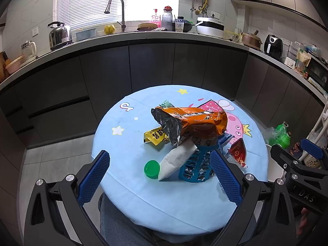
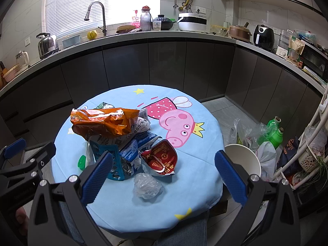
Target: Collect trash
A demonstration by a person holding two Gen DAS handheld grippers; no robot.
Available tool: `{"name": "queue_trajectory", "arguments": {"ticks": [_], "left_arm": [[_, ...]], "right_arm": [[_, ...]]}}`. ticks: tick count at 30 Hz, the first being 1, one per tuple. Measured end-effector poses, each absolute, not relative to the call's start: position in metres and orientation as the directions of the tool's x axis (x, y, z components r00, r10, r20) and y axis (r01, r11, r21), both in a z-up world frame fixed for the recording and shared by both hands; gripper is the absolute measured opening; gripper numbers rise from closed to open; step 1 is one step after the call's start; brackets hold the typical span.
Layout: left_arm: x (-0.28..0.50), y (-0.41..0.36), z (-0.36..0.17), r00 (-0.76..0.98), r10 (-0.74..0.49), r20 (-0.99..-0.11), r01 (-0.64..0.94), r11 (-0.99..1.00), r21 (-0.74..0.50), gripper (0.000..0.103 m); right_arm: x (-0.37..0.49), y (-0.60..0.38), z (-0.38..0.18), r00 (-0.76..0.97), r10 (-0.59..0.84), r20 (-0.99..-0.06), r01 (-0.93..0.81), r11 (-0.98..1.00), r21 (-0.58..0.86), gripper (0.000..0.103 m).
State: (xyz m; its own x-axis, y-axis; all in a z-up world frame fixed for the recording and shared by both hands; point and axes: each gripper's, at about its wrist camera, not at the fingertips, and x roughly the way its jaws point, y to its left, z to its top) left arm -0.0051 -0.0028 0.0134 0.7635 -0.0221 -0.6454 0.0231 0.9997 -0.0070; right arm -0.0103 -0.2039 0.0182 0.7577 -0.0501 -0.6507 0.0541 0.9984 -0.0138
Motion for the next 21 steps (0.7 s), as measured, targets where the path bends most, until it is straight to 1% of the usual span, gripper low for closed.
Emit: {"name": "queue_trajectory", "arguments": {"ticks": [21], "left_arm": [[-0.0021,-0.0079,0.0143,0.762,-0.026,-0.648,0.027,1.000,-0.009,0.094]], "right_arm": [[-0.0096,-0.2027,0.0208,0.756,-0.050,-0.653,0.053,0.998,-0.015,0.100]]}}
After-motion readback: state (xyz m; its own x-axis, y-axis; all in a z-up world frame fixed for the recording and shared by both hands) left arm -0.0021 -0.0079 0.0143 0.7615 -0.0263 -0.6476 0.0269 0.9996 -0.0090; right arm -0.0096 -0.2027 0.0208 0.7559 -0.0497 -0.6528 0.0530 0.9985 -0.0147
